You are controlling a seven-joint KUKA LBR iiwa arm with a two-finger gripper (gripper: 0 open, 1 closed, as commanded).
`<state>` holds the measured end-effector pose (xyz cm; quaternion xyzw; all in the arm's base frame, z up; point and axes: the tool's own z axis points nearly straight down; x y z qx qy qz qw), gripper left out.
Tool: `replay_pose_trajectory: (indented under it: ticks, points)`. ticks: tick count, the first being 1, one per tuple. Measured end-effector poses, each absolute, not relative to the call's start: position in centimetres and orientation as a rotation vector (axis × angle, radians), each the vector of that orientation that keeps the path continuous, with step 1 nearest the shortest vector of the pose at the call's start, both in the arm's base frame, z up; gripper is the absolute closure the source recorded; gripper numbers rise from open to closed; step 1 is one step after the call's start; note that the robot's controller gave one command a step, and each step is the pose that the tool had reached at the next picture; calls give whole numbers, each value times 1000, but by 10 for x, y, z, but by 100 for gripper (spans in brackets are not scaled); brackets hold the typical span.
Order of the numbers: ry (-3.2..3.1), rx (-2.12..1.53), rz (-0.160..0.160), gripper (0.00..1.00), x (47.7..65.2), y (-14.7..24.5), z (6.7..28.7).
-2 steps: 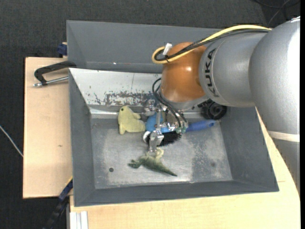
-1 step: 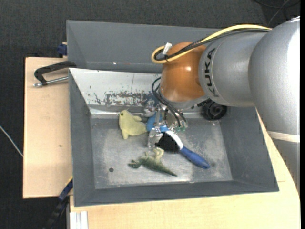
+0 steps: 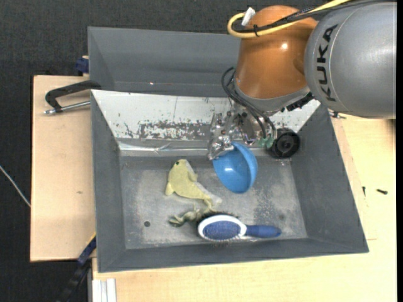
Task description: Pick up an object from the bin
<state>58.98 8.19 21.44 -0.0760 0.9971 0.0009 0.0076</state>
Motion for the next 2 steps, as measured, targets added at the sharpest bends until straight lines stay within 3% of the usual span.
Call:
replay_pose_trajectory:
  ticks: [1,2]
  points:
    - [3129,-291,4,100,602,136,111]
    - [3124,-284,4,0,603,133,116]
